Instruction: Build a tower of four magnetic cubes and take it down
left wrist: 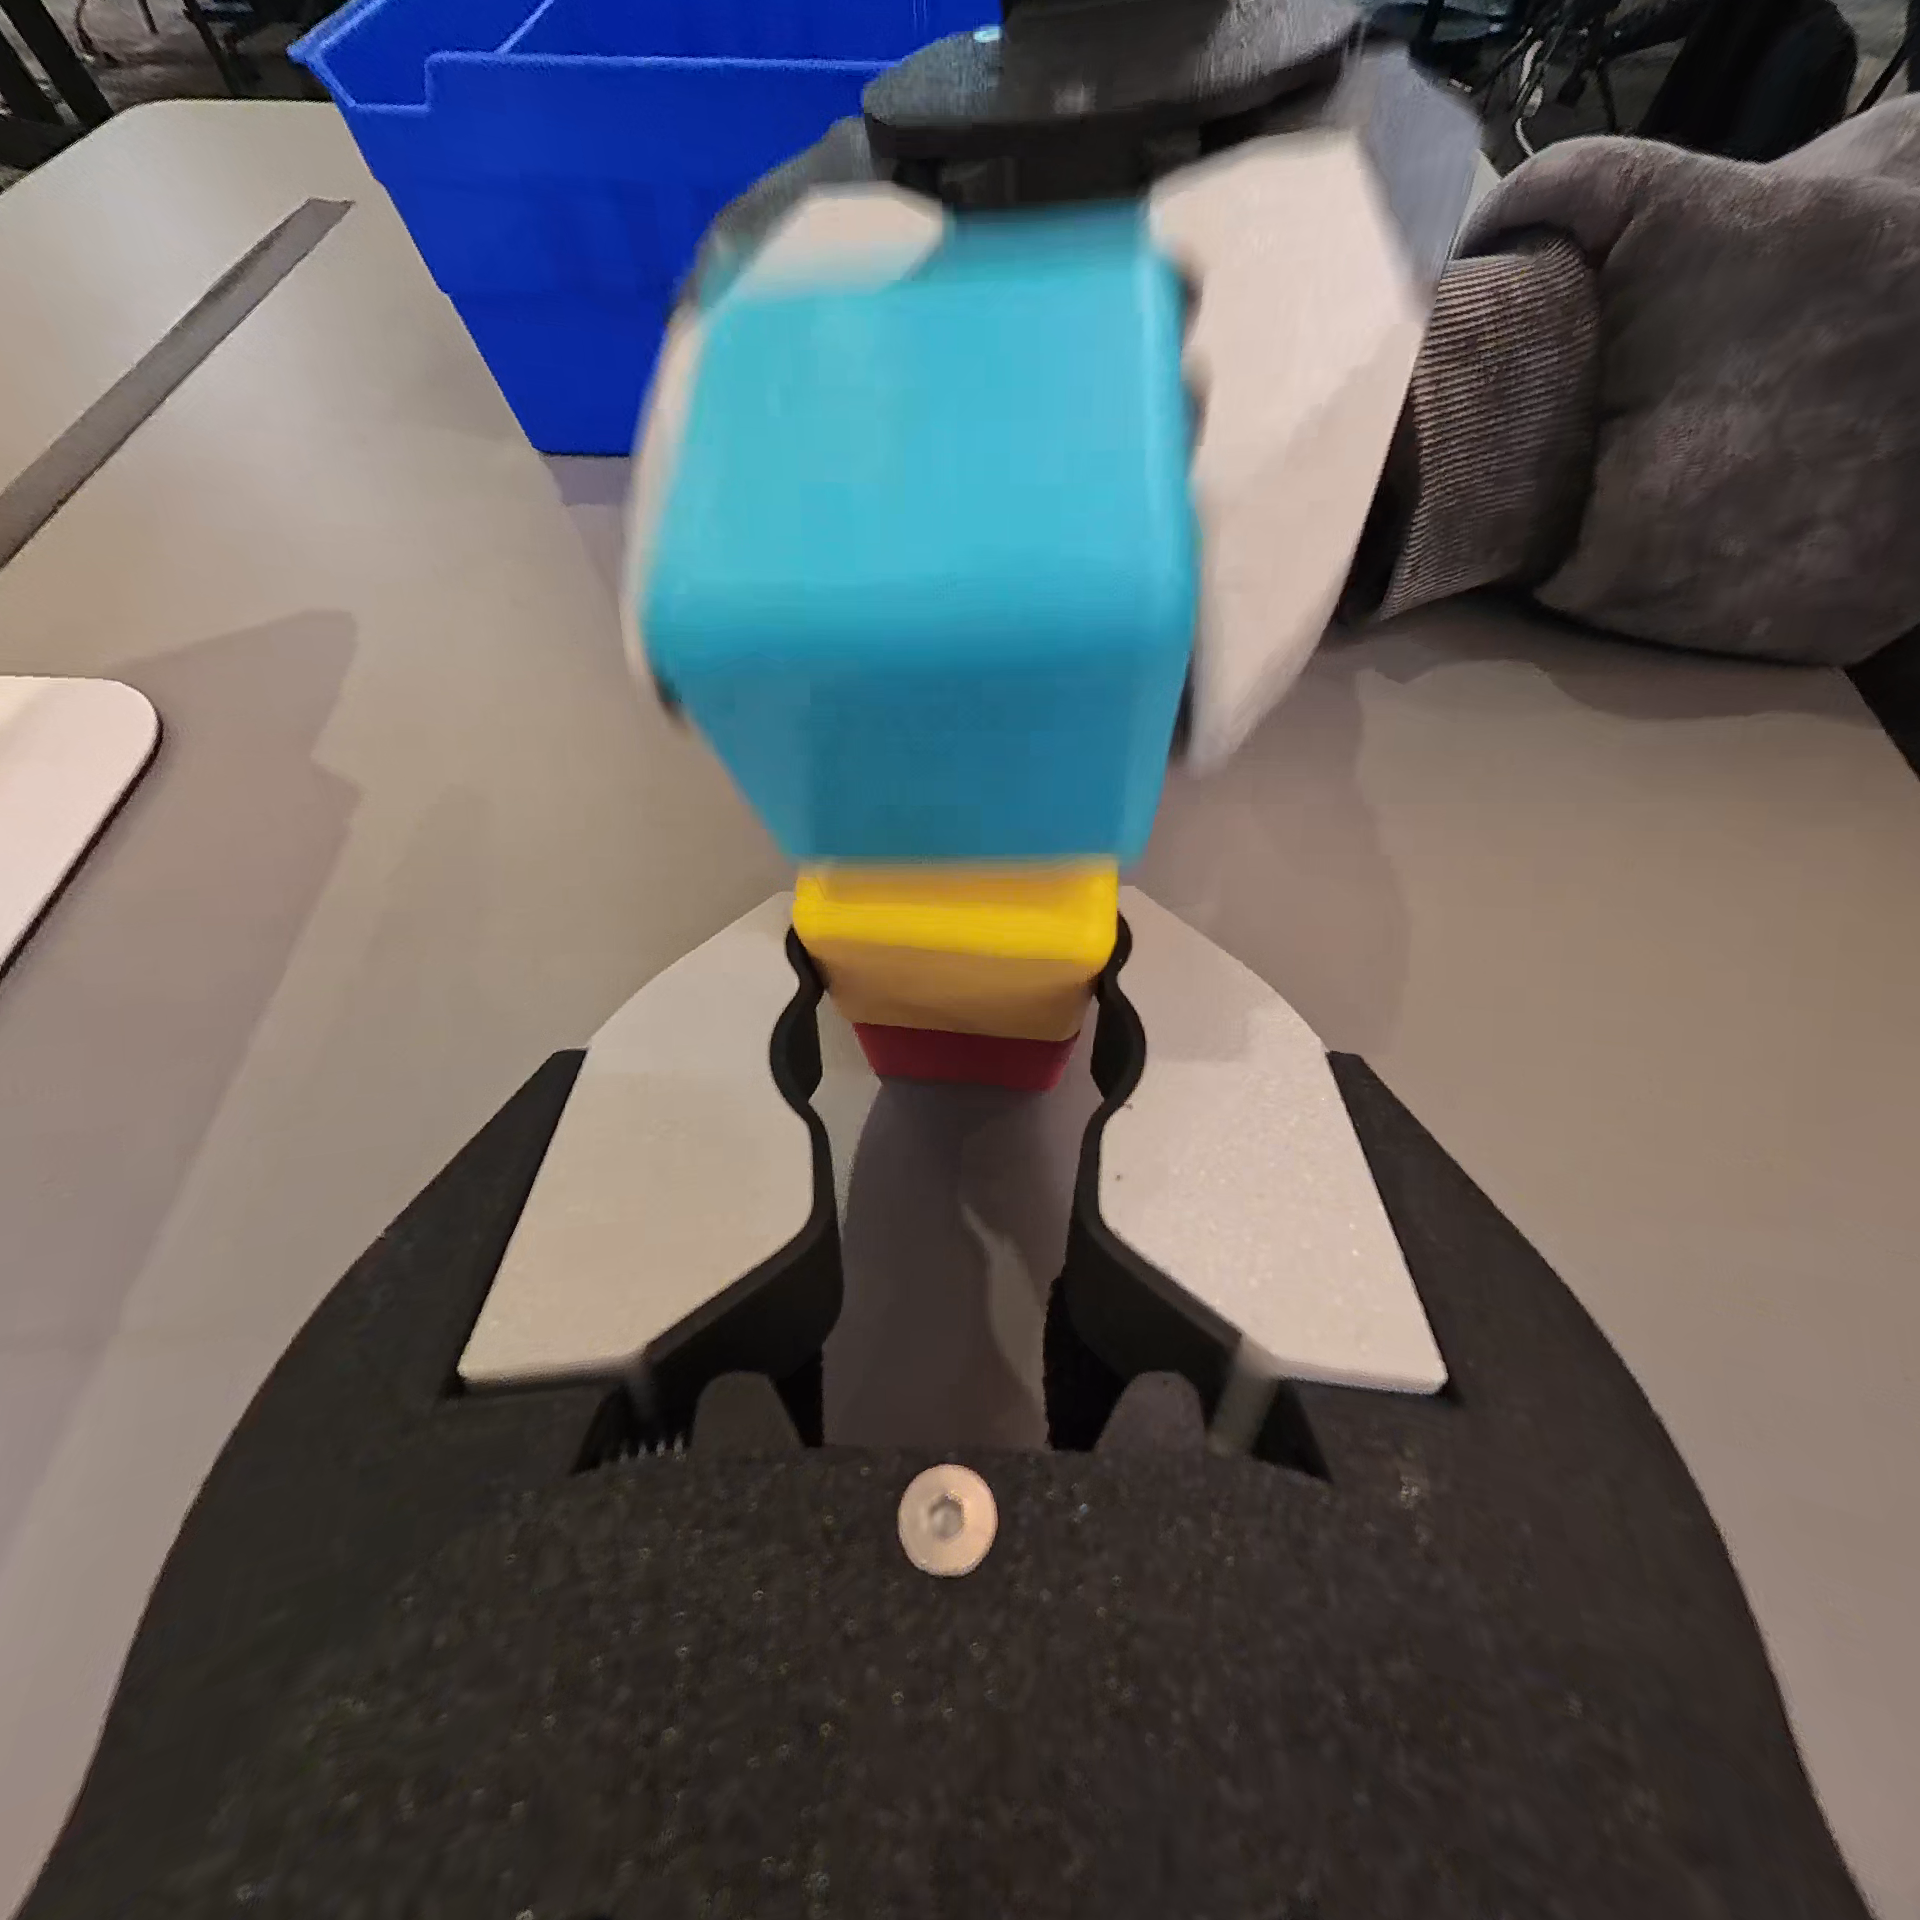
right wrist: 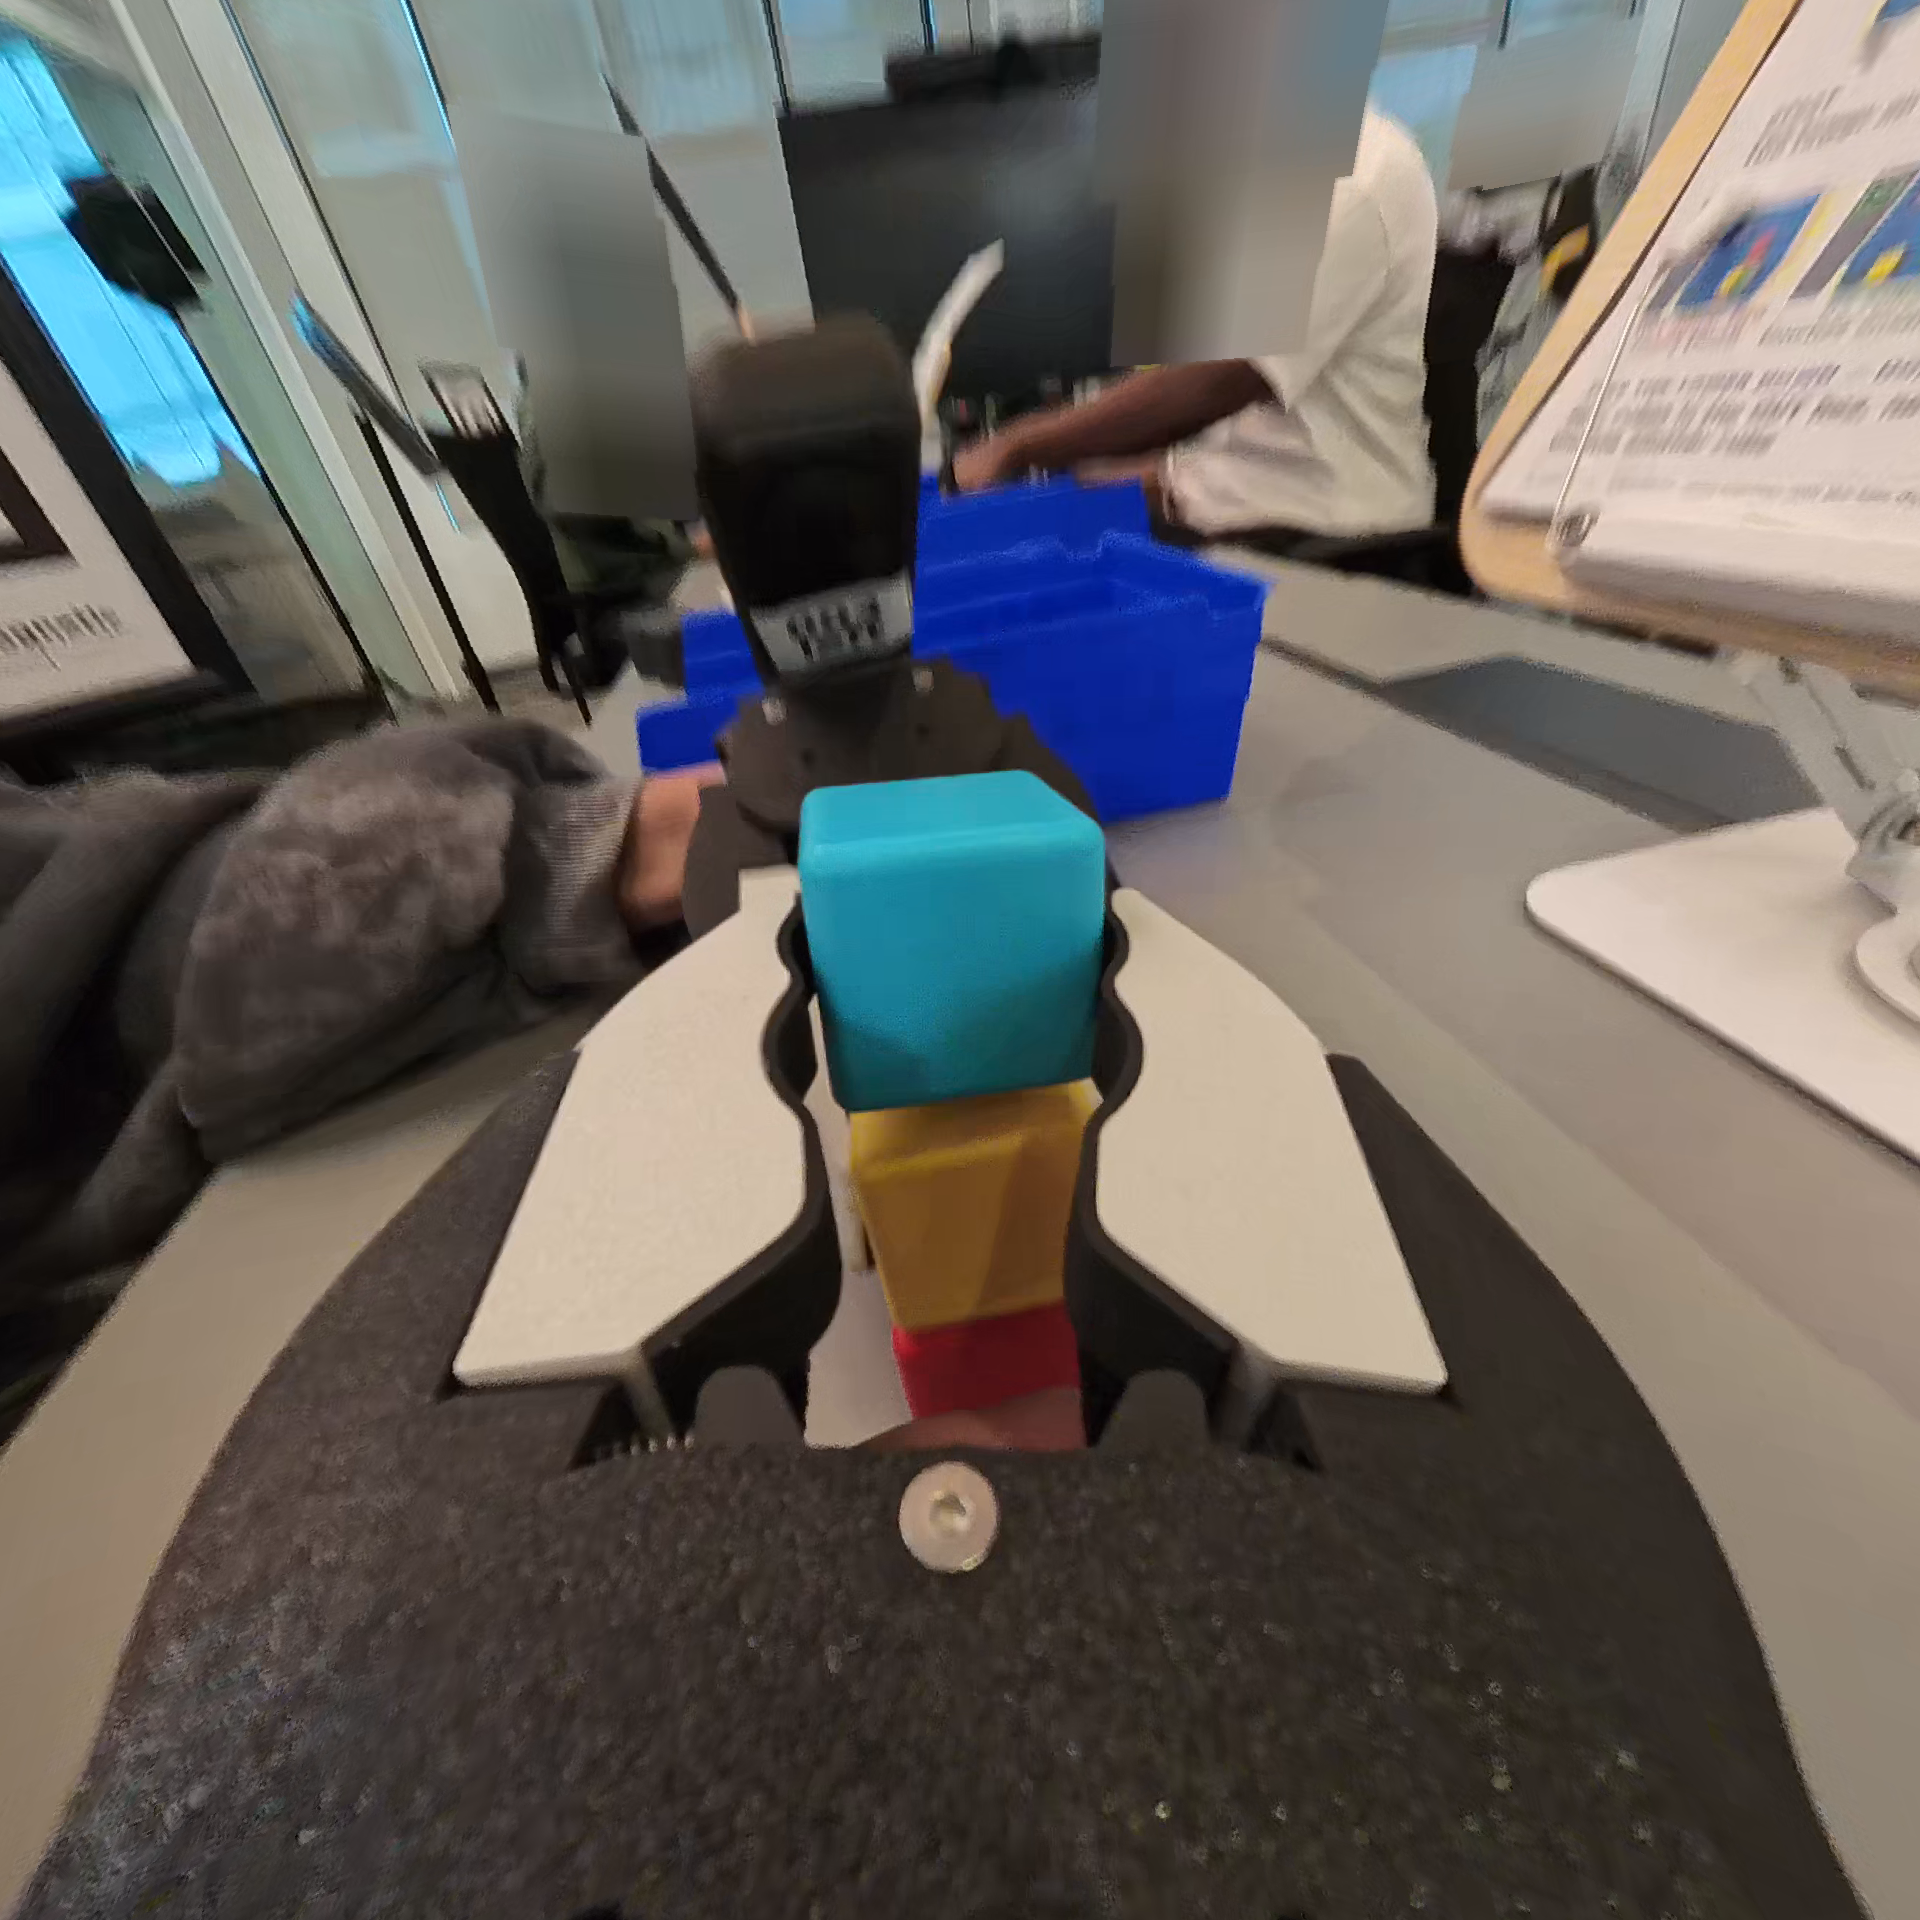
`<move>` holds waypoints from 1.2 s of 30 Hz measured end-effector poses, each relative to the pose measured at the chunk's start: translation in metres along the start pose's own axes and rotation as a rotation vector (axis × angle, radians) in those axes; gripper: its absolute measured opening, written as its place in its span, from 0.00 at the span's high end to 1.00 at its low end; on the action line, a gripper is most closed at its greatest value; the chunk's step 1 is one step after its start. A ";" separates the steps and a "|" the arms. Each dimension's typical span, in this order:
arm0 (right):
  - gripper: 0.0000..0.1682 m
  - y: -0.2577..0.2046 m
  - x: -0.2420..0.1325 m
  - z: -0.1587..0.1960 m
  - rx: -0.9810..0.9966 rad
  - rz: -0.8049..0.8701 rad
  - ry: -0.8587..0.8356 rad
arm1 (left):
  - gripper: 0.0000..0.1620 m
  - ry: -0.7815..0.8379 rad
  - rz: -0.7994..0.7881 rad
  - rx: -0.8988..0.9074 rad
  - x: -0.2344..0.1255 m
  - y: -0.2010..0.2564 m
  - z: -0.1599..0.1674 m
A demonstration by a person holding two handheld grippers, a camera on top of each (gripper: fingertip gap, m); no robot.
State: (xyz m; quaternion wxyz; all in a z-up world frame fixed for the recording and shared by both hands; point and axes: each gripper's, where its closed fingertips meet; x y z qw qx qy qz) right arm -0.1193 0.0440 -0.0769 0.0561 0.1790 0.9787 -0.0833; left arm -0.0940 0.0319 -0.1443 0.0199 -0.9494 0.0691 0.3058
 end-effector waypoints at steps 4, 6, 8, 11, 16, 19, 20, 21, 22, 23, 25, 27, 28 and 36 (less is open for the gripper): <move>0.70 0.001 -0.024 -0.046 0.028 0.000 0.175 | 0.69 0.000 -0.001 0.000 0.000 0.000 0.000; 0.70 -0.007 -0.040 -0.079 -0.002 0.037 0.220 | 0.69 0.000 0.001 -0.001 0.000 0.000 0.000; 0.70 -0.014 -0.061 -0.117 -0.040 0.161 0.204 | 0.69 0.000 0.002 -0.002 0.000 0.000 0.000; 0.70 -0.018 -0.104 -0.161 -0.140 0.420 0.060 | 0.69 0.000 0.003 -0.002 0.000 0.000 0.000; 0.70 0.041 -0.210 -0.163 -0.069 0.801 -0.265 | 0.69 0.000 0.002 -0.002 0.000 0.000 0.000; 0.70 0.093 -0.267 -0.112 0.104 0.952 -0.509 | 0.69 0.000 0.002 -0.002 0.000 0.000 0.000; 0.69 0.105 -0.277 -0.089 0.184 0.945 -0.576 | 0.69 0.000 0.003 -0.002 0.000 0.000 0.000; 0.69 0.116 -0.285 -0.065 0.265 0.934 -0.636 | 0.69 0.000 0.003 -0.002 0.000 0.000 0.000; 0.69 0.126 -0.289 -0.042 0.331 0.926 -0.683 | 0.69 0.000 0.003 -0.002 0.000 0.000 0.000; 0.70 0.132 -0.290 -0.021 0.379 0.905 -0.728 | 0.69 0.000 0.003 -0.003 0.000 0.000 0.000; 0.69 0.142 -0.284 0.015 0.439 0.866 -0.807 | 0.69 0.000 0.004 -0.003 0.000 0.000 0.000; 0.69 0.150 -0.277 0.044 0.455 0.846 -0.906 | 0.69 0.000 0.005 -0.003 0.000 0.000 0.000; 0.69 0.153 -0.272 0.057 0.460 0.833 -0.950 | 0.69 0.000 0.005 -0.004 0.000 0.000 0.000; 0.69 0.168 -0.259 0.112 0.513 0.794 -1.229 | 0.69 0.000 0.006 -0.004 0.000 0.000 0.000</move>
Point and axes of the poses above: each gripper's, where its closed fingertips meet, x out along the fingers, z out of its underside, y = z × x across the jaws, and after that the axes turned 8 degrees about -y, right-handed
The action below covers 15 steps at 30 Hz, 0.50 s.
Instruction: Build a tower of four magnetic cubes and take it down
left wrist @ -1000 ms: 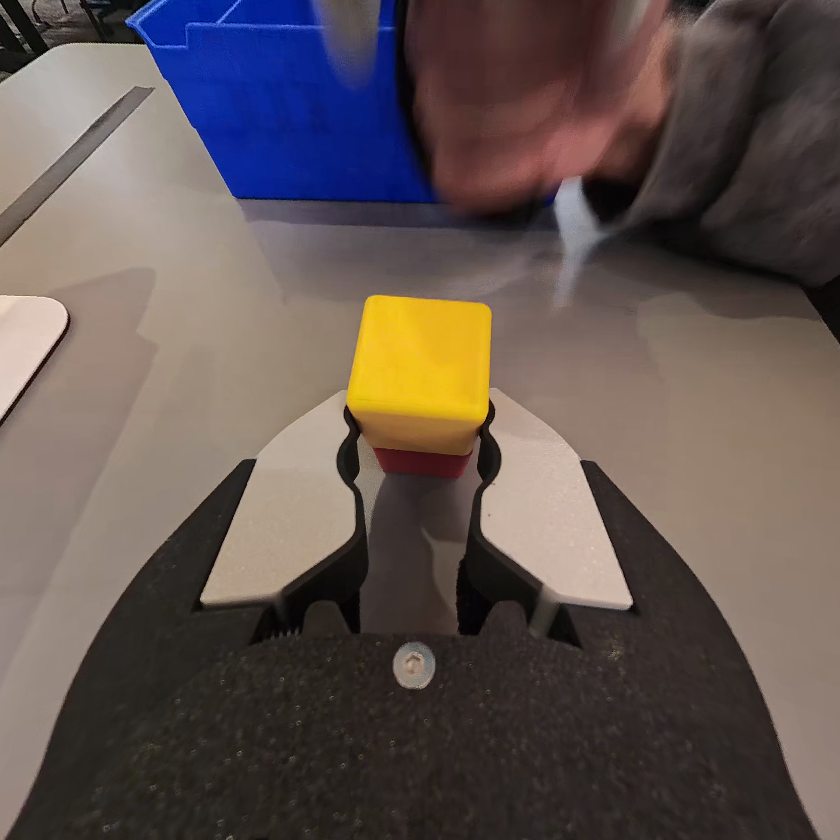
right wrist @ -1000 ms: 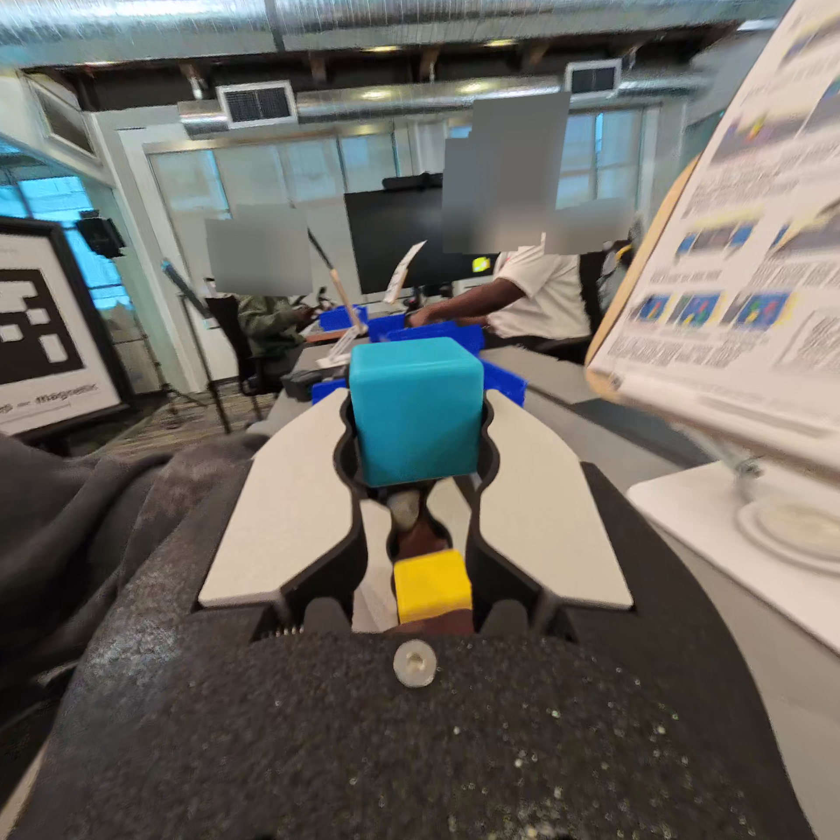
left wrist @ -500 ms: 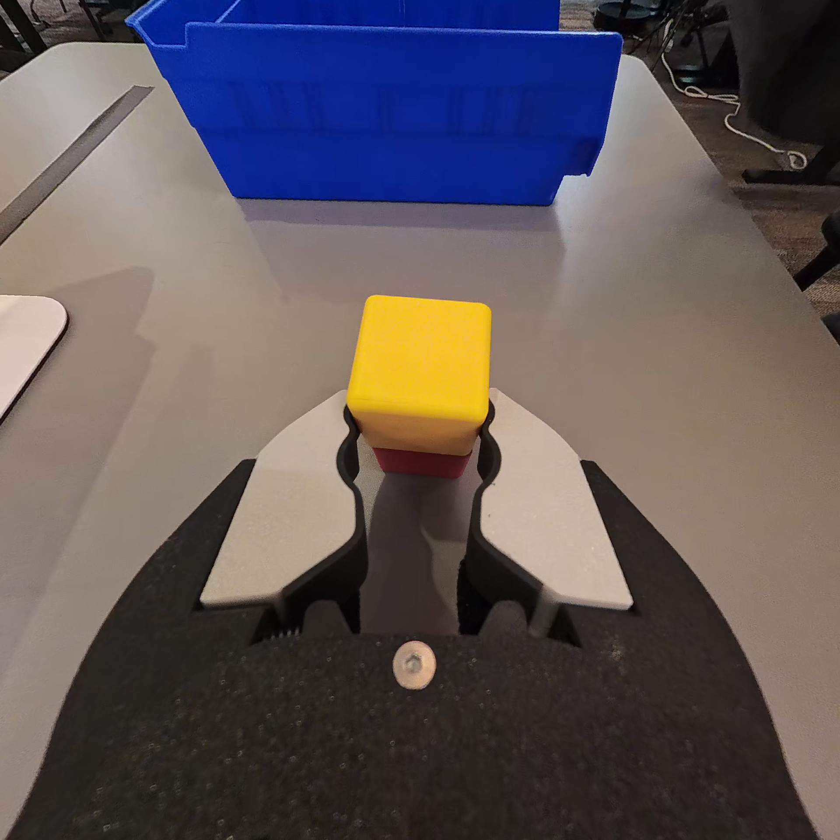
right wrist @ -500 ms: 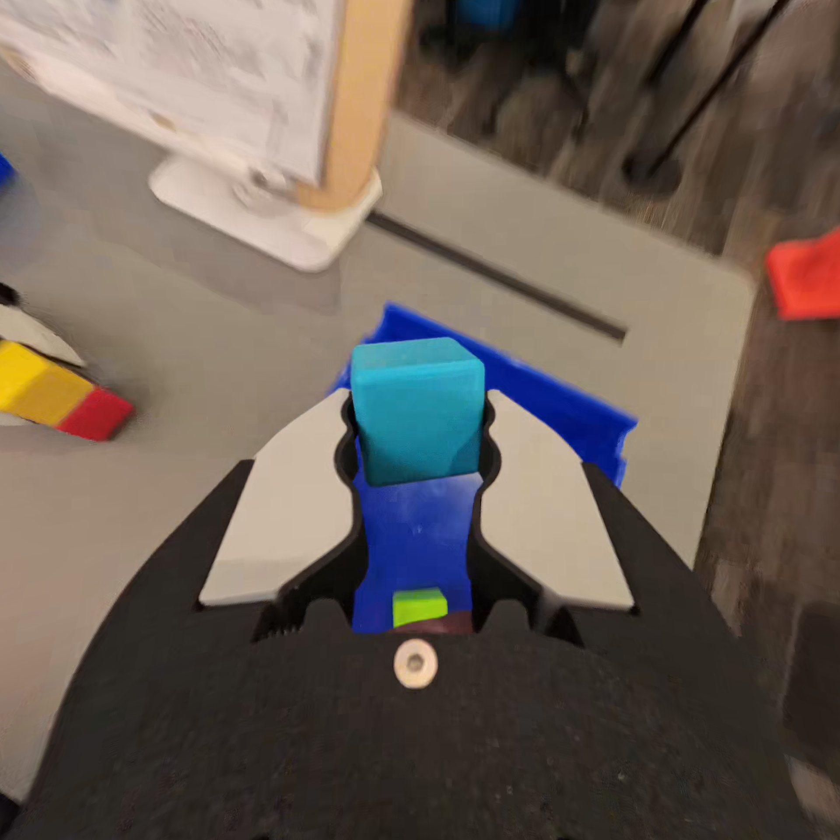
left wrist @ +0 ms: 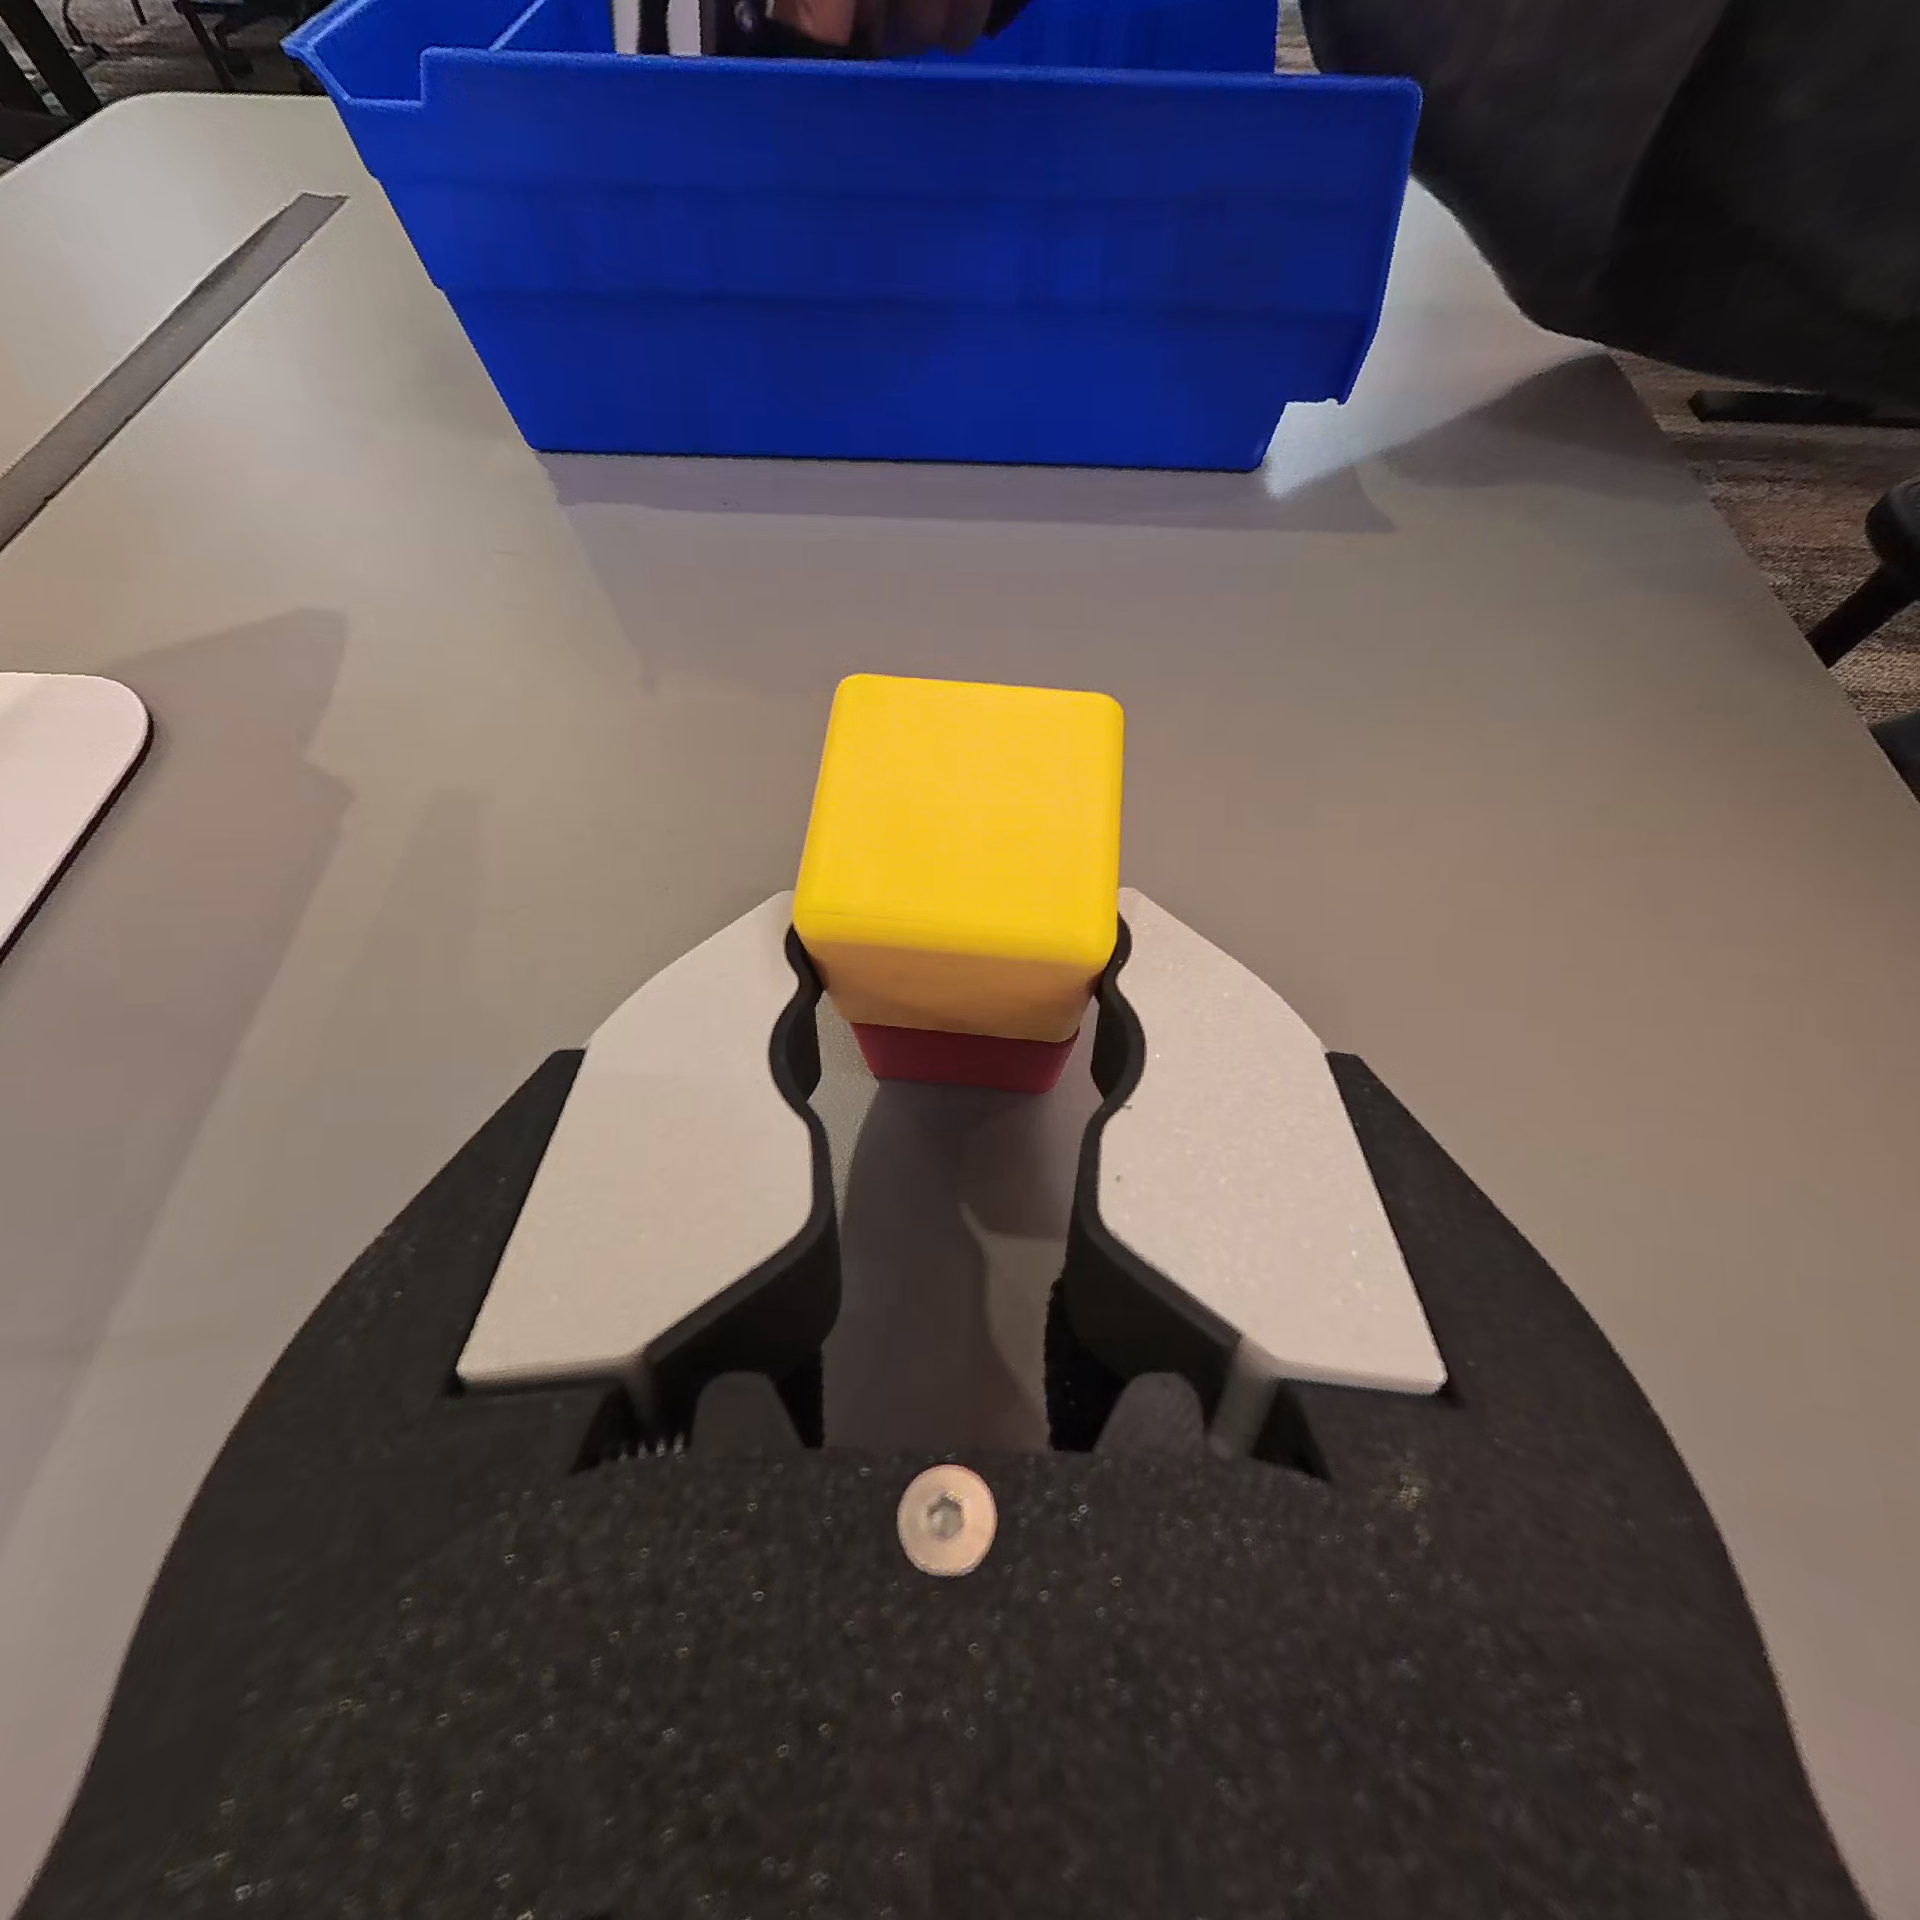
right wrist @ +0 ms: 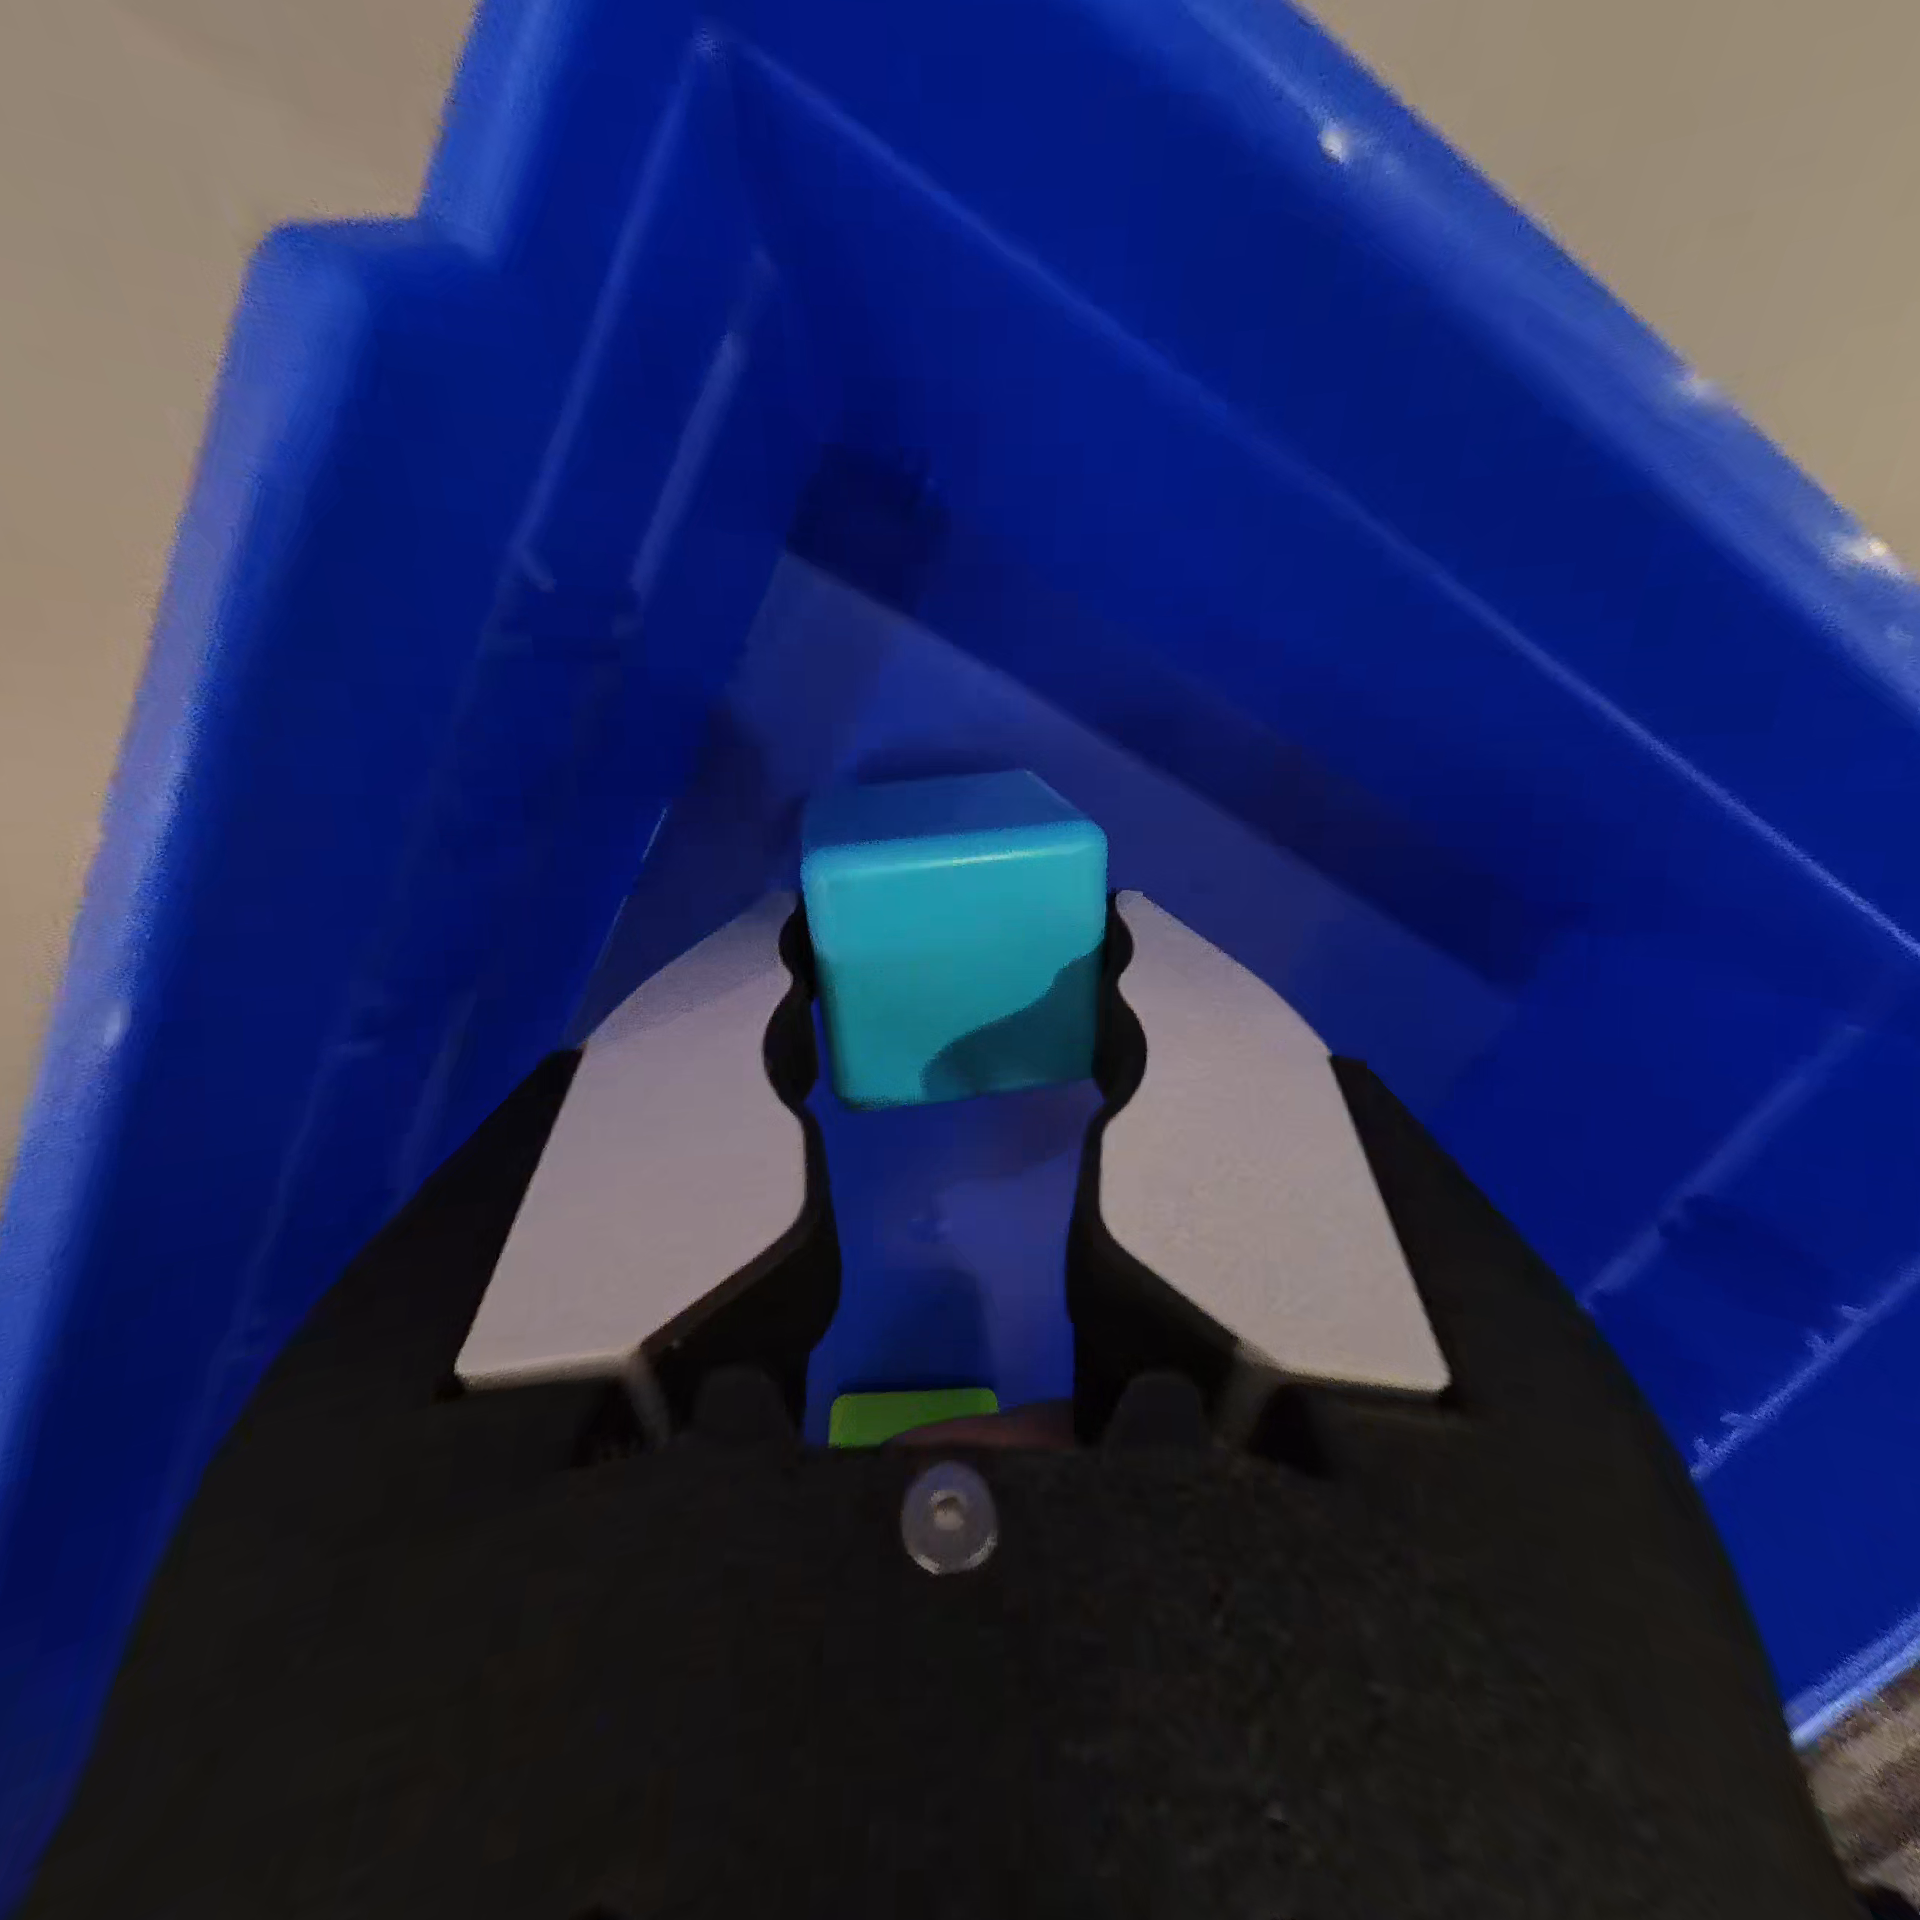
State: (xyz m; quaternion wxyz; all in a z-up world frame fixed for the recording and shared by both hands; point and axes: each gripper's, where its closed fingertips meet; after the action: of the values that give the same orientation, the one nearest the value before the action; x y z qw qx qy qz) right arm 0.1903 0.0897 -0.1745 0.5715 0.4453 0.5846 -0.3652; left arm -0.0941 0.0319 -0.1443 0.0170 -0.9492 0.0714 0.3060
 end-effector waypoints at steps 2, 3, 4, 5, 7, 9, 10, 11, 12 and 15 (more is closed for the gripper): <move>0.69 -0.004 0.002 0.000 -0.008 -0.007 -0.020 | 0.69 0.000 0.000 0.000 0.000 0.000 0.000; 0.69 -0.006 0.004 0.001 -0.014 -0.011 -0.034 | 0.69 0.000 0.000 0.000 0.000 0.000 0.000; 0.69 -0.008 0.005 0.000 -0.024 -0.008 -0.033 | 0.69 0.000 0.000 0.000 0.000 0.000 0.000; 0.70 -0.009 0.006 0.000 -0.032 -0.005 -0.022 | 0.69 0.000 0.000 0.000 0.000 0.000 0.000; 0.63 -0.009 0.003 -0.002 -0.032 0.006 0.013 | 0.69 0.000 -0.001 0.001 0.000 0.000 0.000; 0.58 -0.010 -0.011 -0.005 -0.020 -0.004 0.096 | 0.69 0.000 -0.001 0.001 0.000 0.000 0.000; 0.57 -0.013 -0.022 -0.007 -0.017 -0.019 0.153 | 0.69 0.000 -0.001 0.001 0.000 0.000 0.000; 0.56 -0.016 -0.035 -0.007 -0.021 -0.026 0.214 | 0.69 0.000 -0.002 0.001 0.000 0.000 0.000; 0.56 -0.019 -0.051 -0.006 -0.026 -0.025 0.281 | 0.69 0.000 -0.002 0.002 0.000 0.000 0.000; 0.57 -0.034 -0.112 0.008 -0.013 0.001 0.534 | 0.69 0.000 0.000 0.002 0.000 0.000 0.000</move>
State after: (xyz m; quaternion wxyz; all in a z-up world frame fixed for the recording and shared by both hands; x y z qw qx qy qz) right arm 0.1552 0.0596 -0.0671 0.4000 0.5224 0.7168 -0.2309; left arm -0.0939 0.0317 -0.1444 0.0178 -0.9492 0.0716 0.3059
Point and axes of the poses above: each gripper's, where its closed fingertips meet, x out along the fingers, z out of its underside, y = z × x across the jaws, and after that the axes turned 8 degrees about -y, right-handed
